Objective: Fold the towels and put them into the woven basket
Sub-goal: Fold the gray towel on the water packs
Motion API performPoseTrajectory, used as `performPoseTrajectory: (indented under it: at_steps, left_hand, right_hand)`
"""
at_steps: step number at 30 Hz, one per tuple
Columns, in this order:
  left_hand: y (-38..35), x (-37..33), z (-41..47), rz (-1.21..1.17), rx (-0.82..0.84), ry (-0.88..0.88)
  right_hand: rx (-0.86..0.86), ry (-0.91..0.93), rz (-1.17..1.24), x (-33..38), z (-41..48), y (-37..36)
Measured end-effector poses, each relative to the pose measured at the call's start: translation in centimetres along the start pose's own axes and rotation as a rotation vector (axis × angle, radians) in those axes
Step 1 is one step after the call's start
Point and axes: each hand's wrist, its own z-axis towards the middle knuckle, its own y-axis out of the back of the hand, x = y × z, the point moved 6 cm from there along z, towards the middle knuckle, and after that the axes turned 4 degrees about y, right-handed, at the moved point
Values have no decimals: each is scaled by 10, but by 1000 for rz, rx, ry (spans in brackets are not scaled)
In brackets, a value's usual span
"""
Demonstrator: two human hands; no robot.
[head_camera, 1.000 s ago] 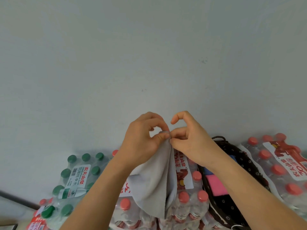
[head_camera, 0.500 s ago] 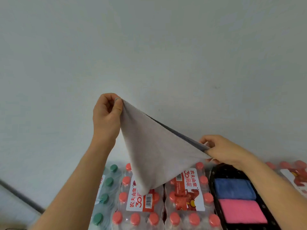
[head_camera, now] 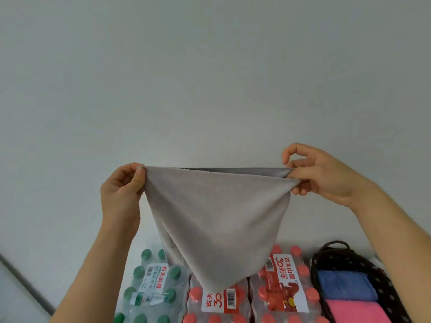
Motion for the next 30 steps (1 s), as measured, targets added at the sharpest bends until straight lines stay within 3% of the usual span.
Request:
performPoseTrajectory:
  at_steps: [5, 11, 18, 23, 27, 30]
  left_hand:
    - [44, -14, -11, 22, -28, -8]
    - [92, -20, -23, 28, -29, 33]
    - [114, -22, -27, 61, 9, 51]
    - [104, 15, -14, 208, 66, 95]
    - [83, 43, -1, 295, 46, 92]
    - [62, 33, 12, 227, 22, -5]
  right_hand:
    - [118, 66, -166, 33, -21, -55]
    - [122, 31, -625, 47, -38, -102]
    - [269, 11, -557, 45, -64, -119]
    - [-10, -15, -599, 9, -35, -88]
    - [-250, 17, -440, -13, -12, -61]
    - [-371, 145, -327, 0, -1, -43]
